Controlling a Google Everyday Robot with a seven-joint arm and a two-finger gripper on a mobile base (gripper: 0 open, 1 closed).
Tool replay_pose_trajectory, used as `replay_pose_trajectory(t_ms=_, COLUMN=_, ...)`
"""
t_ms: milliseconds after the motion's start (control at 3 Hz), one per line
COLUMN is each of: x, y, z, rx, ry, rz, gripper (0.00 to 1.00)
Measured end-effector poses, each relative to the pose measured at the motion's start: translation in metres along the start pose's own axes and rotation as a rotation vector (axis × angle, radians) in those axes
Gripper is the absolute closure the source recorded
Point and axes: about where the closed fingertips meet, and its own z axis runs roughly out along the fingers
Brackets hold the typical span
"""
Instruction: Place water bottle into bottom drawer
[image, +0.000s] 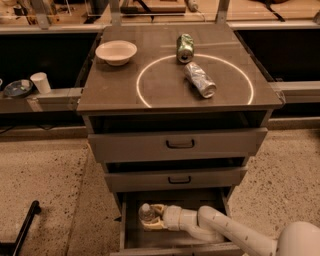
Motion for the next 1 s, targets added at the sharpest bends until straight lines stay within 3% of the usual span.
replay_pose_trajectory(t_ms=333, x=0.036, y=-0.001, z=0.025, rx=-0.047, ry=0.015, rz=0.001, gripper=1.0)
replay_pose_trajectory(t_ms=1000, x=0.071, y=-0.005, z=0.047, rx=-0.068, ry=0.028, rz=-0.002, gripper=0.59)
